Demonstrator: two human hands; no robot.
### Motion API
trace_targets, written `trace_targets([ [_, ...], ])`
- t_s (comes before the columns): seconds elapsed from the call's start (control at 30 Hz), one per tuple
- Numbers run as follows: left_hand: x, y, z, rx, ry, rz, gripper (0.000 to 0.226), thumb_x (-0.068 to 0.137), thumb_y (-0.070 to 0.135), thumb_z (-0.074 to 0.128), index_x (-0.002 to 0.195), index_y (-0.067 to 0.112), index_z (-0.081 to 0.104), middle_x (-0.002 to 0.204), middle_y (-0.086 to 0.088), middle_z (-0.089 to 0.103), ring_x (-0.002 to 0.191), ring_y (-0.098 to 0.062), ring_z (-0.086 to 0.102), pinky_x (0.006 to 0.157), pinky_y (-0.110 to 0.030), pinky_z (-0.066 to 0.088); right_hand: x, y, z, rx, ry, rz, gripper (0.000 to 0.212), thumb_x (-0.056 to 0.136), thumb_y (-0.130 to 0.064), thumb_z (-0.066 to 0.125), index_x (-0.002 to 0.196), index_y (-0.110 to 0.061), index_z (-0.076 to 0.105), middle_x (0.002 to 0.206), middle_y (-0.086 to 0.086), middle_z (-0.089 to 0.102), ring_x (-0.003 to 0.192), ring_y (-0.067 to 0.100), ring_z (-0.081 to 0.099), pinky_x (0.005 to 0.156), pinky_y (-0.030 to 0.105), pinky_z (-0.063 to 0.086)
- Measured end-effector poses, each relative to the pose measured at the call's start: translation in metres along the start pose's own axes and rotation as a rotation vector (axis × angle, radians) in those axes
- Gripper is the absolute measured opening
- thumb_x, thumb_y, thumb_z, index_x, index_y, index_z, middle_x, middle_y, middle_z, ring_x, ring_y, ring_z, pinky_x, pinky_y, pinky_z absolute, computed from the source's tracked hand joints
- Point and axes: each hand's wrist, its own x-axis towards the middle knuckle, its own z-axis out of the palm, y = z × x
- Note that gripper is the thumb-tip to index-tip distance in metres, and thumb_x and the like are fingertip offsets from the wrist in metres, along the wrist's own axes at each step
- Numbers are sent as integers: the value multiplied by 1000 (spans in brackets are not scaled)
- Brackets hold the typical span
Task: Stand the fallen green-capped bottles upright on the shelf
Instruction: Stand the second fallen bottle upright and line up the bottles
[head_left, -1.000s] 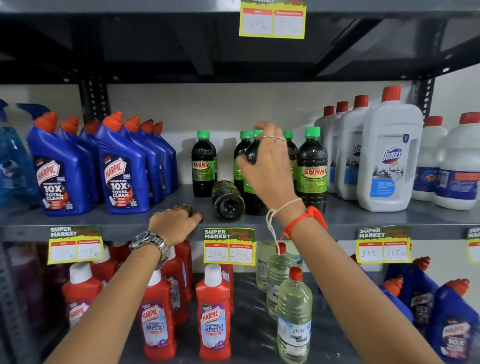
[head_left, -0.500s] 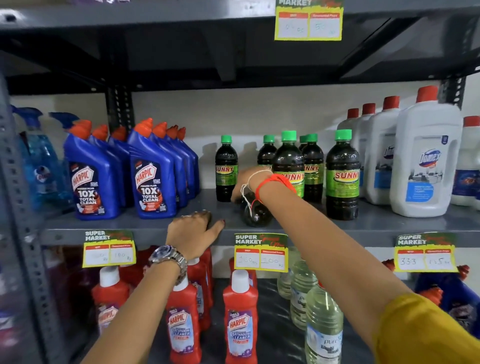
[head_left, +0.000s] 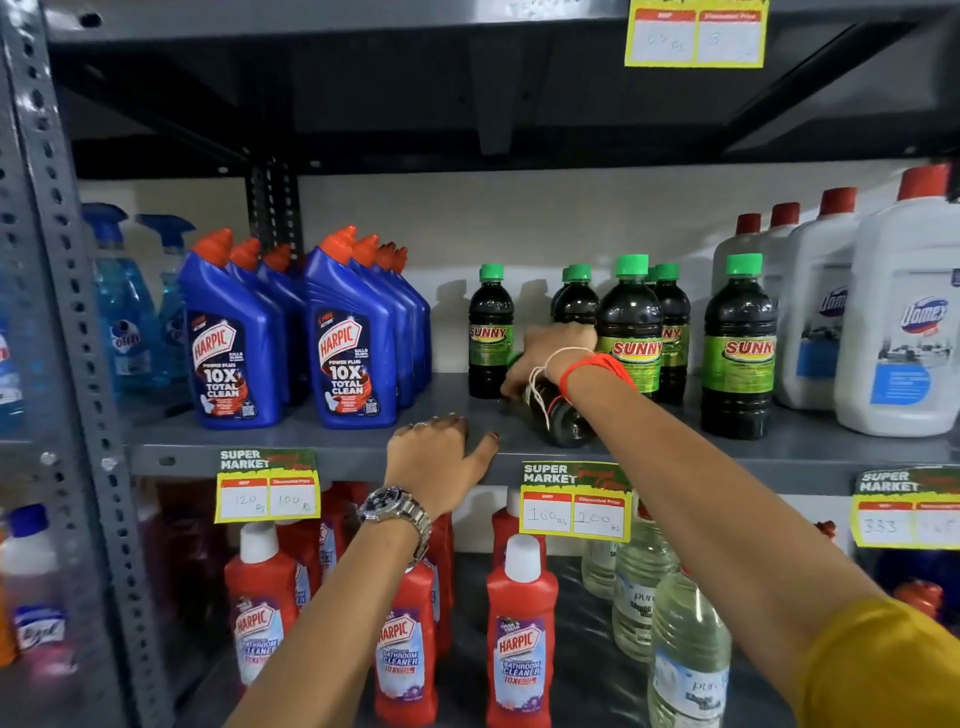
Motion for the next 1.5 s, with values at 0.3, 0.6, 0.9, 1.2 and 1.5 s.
trace_targets([
  [0.3,0,0,-1,19,12,-3,54,86,56,26,77,13,57,71,3,48,73,-20,58,63,-29,29,7,0,-11,461,643,-38,81,59,-49,74,125,-19,40,94,7,68,90,34,66,66,32,43],
  [0.6,0,3,-1,39,-20,-20,58,85,57,23,82,12,60,82,-4,64,78,-22,60,66,-31,33,-10,-6,39,800,708,-117,76,57,-41,73,121,-26,36,82,-4,63,74,24,65,62,27,44],
  [0.9,1,2,0,37,-29,-22,61,84,57,21,85,13,62,85,-4,65,80,-22,61,67,-32,35,-21,0,48,732,576,-34,118,50,-56,83,142,-11,25,137,15,46,123,33,51,94,43,50],
  [1.2,0,2,0,18,-43,-31,62,84,59,20,85,12,62,77,-1,58,68,-17,51,65,-30,32,-14,19,42,1207,150,-13,90,65,-9,83,137,-7,28,117,7,57,108,23,57,93,28,52],
  [1.5,0,1,2,25,-26,-36,62,83,59,19,86,14,62,76,1,59,69,-16,54,64,-30,34,-11,25,42,1259,15,-61,74,65,-17,84,123,-11,38,99,-3,57,87,11,57,84,23,49],
])
